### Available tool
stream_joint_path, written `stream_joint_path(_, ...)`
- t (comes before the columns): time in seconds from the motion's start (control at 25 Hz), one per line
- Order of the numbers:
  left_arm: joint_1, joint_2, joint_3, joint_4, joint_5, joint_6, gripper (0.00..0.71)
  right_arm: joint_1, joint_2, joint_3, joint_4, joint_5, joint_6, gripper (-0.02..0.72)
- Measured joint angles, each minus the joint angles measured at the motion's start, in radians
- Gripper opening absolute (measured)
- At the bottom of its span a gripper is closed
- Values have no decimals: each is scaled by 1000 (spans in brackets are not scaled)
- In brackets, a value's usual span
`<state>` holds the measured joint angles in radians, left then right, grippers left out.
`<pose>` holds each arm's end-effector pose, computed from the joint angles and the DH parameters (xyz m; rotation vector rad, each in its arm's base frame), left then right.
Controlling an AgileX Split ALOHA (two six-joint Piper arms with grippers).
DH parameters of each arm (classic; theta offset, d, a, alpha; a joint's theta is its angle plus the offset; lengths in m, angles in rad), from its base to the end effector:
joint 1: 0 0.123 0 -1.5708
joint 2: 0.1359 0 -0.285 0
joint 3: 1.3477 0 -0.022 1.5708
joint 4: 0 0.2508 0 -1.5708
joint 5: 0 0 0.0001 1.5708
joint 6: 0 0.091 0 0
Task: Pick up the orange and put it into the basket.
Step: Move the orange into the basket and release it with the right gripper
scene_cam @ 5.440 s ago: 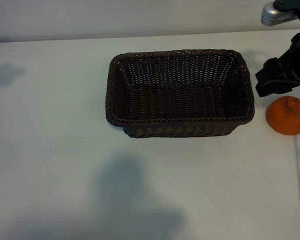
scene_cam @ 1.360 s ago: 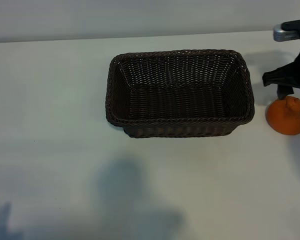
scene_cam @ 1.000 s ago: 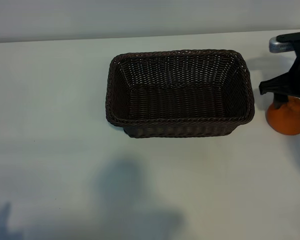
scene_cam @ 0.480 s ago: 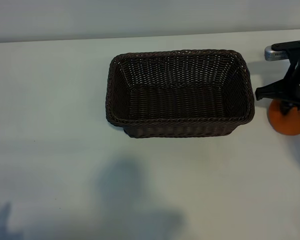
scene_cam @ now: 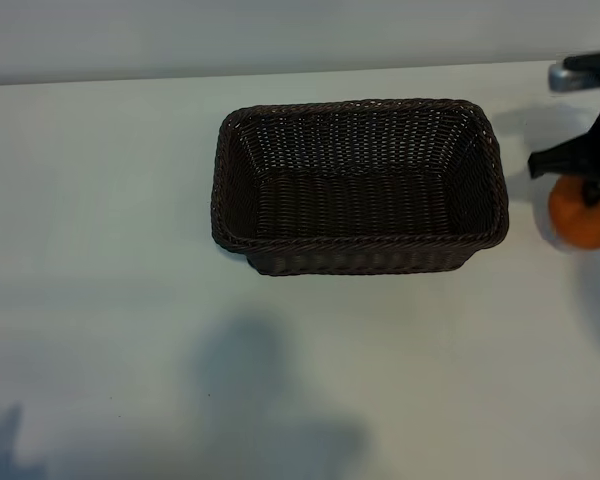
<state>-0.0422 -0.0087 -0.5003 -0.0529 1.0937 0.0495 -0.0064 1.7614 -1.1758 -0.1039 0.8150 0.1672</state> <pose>-0.0078 -0.0040 0.2748 0.0986 2.0653 -0.0591 0.3454 -0.0091 0.2047 0.1612 2.8726 -0.0918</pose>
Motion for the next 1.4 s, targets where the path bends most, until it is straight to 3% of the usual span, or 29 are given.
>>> stream_joint_path(0.48, 0, 0, 0, 0, 0, 0, 593, 0, -182, -143, -30, 190, -23, 84)
stream_joint_path(0.72, 0, 0, 0, 0, 0, 0, 593, 0, -182, -147, -20, 200, -26, 84)
stream_joint_path(0.92, 0, 0, 0, 0, 0, -1, 592, 10, -182, -148, 92, 190, -82, 84)
stream_joint_path(1.16, 0, 0, 0, 0, 0, -2, 592, 128, -182, -148, 128, 165, -103, 84)
stream_joint_path(1.4, 0, 0, 0, 0, 0, -2, 592, 257, -182, -149, 133, 146, -80, 84)
